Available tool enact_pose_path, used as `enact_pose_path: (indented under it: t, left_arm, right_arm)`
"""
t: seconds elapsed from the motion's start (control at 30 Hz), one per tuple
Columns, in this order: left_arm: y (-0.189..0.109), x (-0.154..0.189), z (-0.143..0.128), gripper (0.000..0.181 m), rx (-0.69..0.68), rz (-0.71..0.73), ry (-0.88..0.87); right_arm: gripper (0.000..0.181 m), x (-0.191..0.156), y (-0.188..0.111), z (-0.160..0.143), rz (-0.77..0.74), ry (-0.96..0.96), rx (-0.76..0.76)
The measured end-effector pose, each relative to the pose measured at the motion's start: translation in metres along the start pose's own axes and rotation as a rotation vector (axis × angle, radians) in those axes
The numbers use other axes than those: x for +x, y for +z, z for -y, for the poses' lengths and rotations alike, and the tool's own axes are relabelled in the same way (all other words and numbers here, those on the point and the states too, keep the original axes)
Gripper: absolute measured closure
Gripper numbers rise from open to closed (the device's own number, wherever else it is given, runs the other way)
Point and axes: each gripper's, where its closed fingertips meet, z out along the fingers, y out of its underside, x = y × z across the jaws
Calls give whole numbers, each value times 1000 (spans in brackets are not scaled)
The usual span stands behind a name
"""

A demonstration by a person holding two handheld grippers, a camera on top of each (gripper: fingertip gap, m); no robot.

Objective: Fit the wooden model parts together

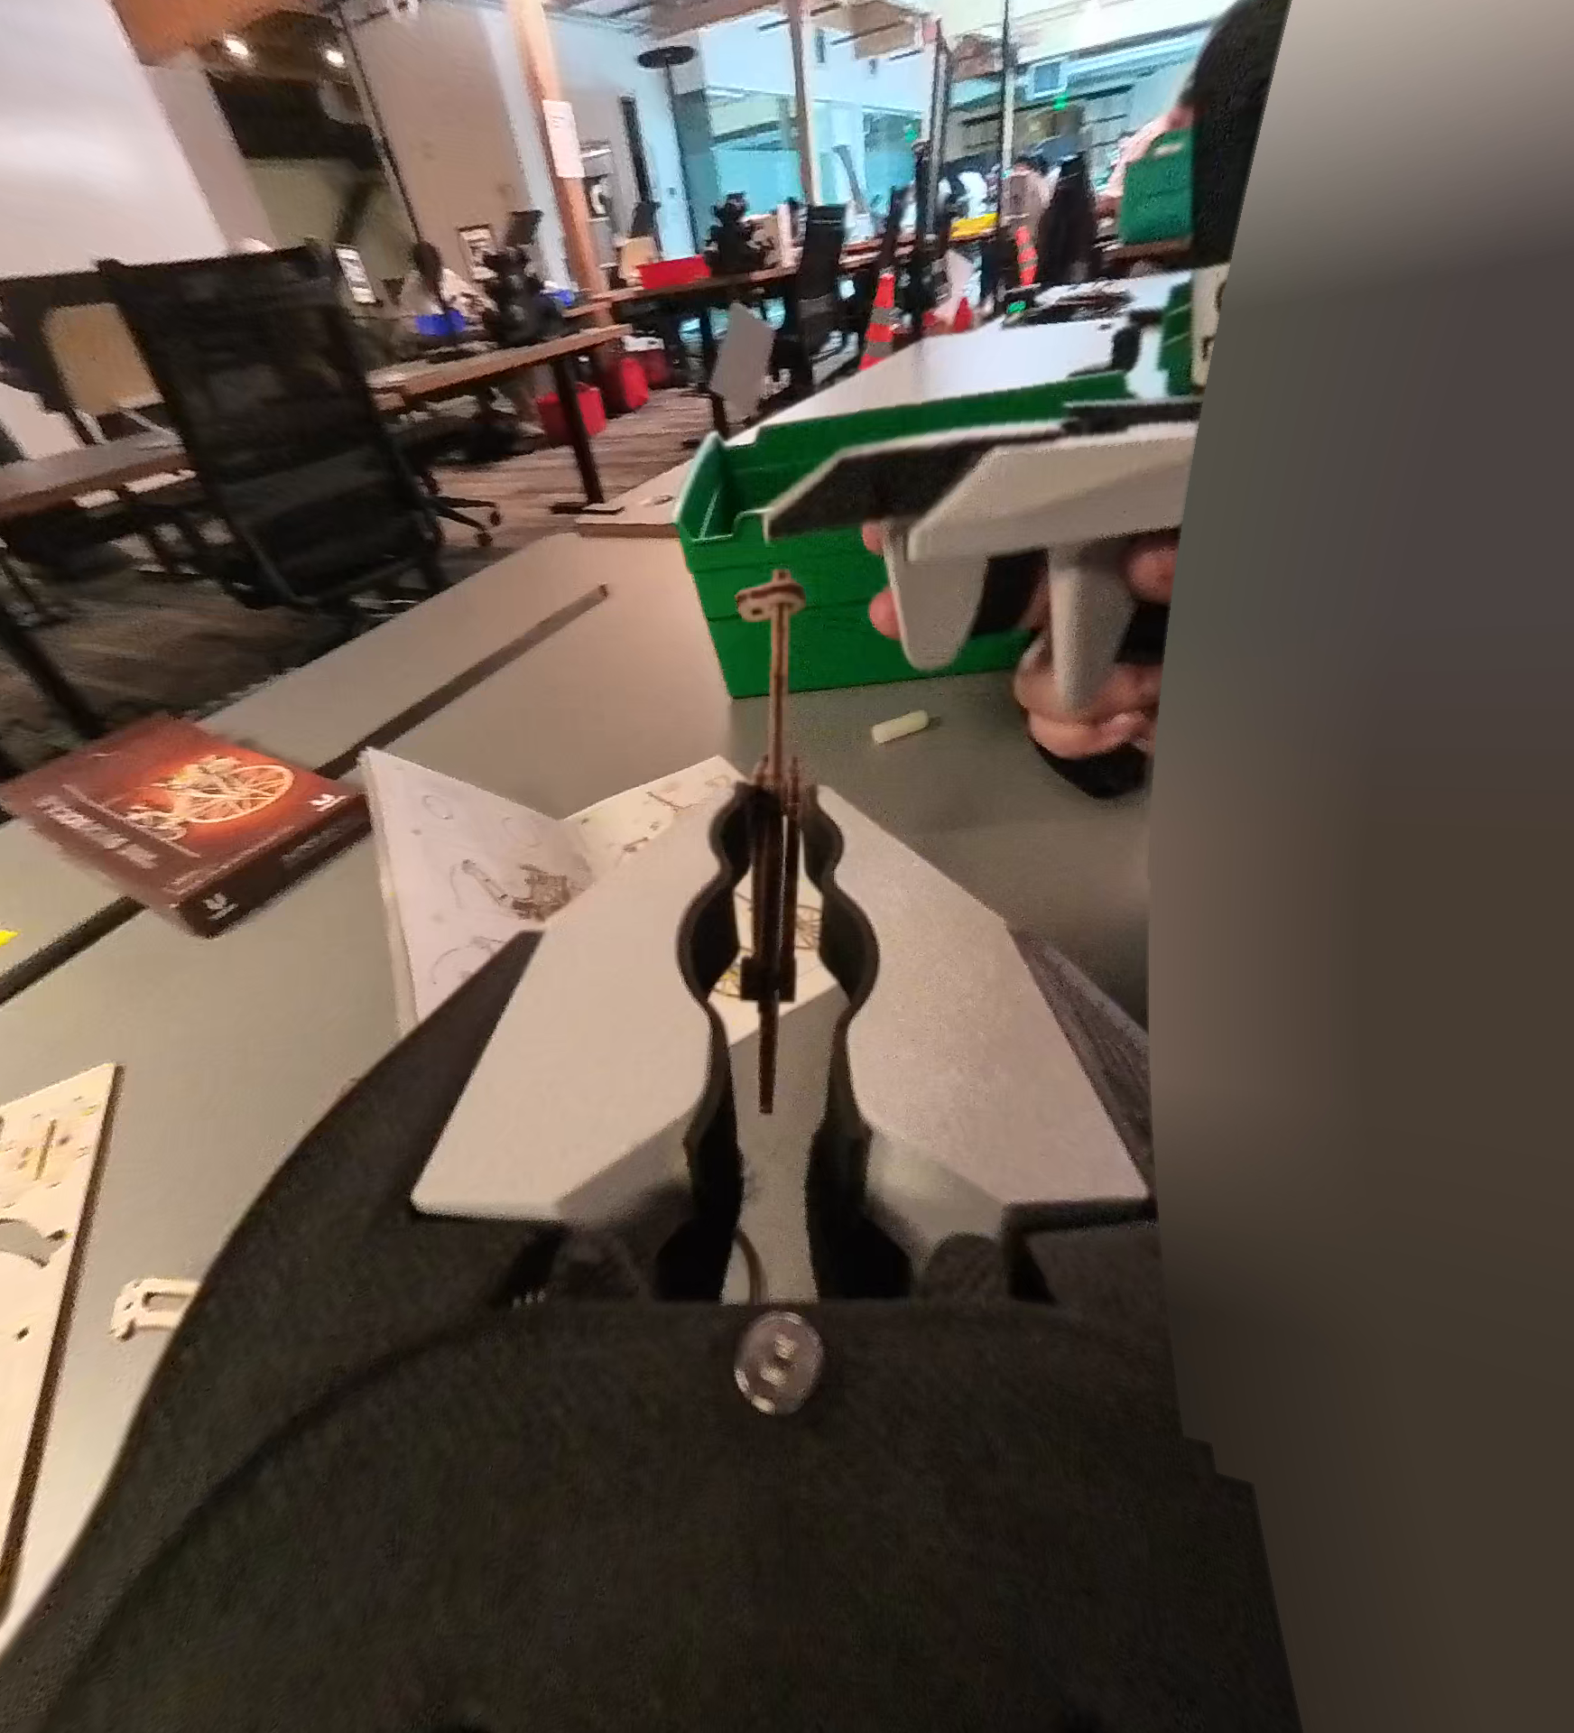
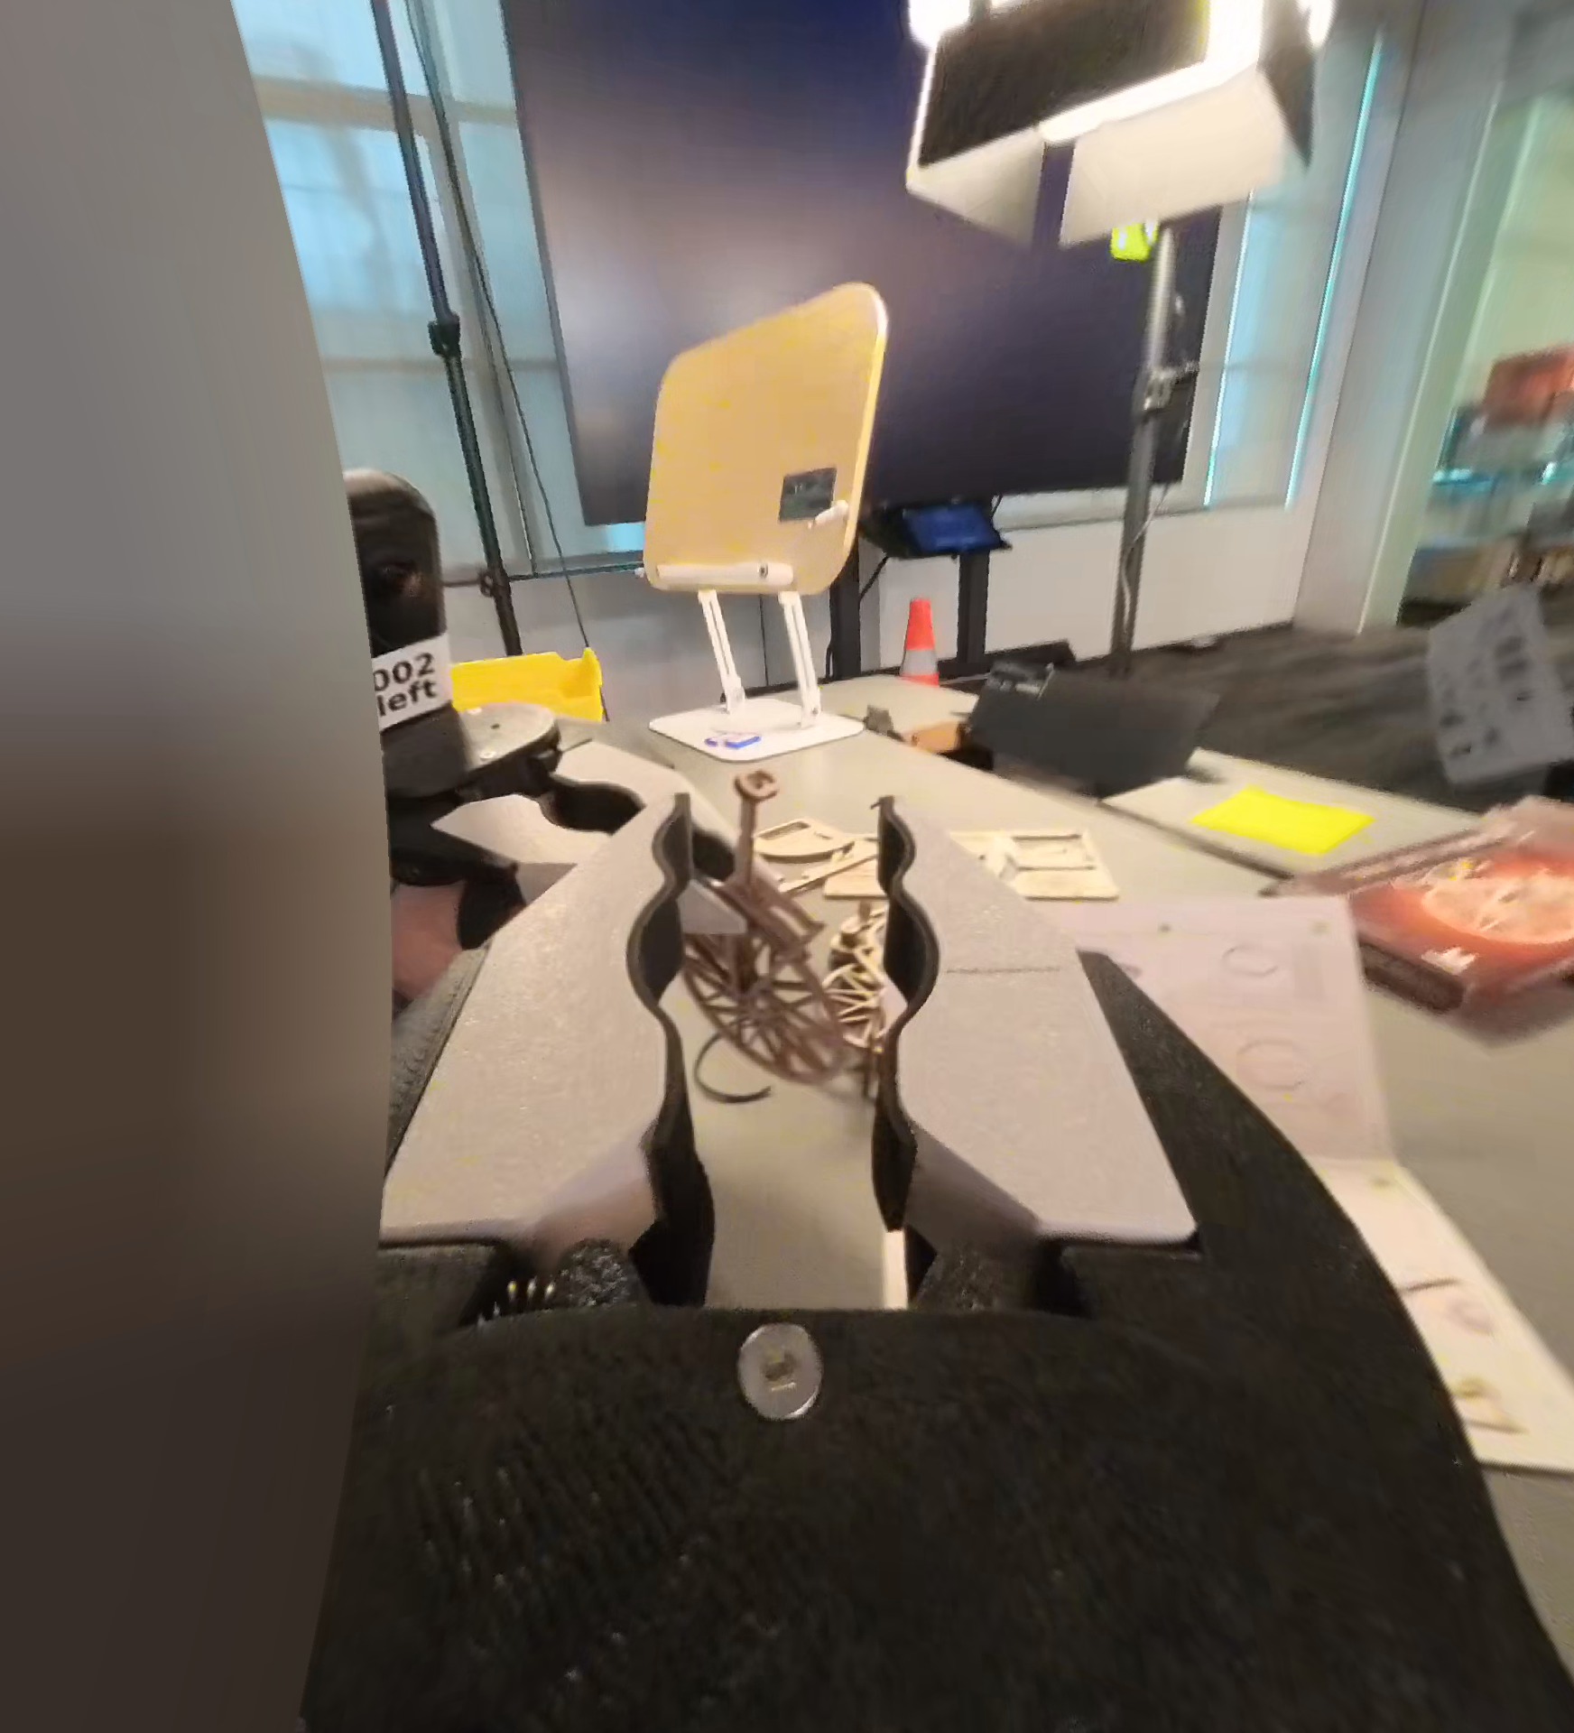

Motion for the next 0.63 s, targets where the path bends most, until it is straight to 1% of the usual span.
enact_pose_path:
  t: [0.03, 0.1, 0.2, 0.27, 0.3, 0.57, 0.63]
  left_arm:
    - [1, 0, -1, 172, -11, 13, 19]
    - [4, 2, -4, 172, -34, 31, 53]
    - [6, 3, -7, 172, -55, 49, 90]
    - [7, 4, -8, 172, -63, 50, 107]
    - [8, 4, -8, 172, -67, 54, 113]
    - [10, 4, -15, 172, -105, 62, 155]
    - [11, 4, -16, 172, -112, 62, 168]
  right_arm:
    - [148, -3, 4, -5, -16, 19, -11]
    - [154, -6, 8, -12, -57, 25, -20]
    - [158, -5, 8, -14, -115, 45, -16]
    - [162, -1, 7, -17, -148, 12, -25]
    - [163, -1, 6, -17, -151, 4, -23]
    - [168, -1, 7, -21, -96, 144, -12]
    - [173, 0, 7, -22, -94, 154, -15]
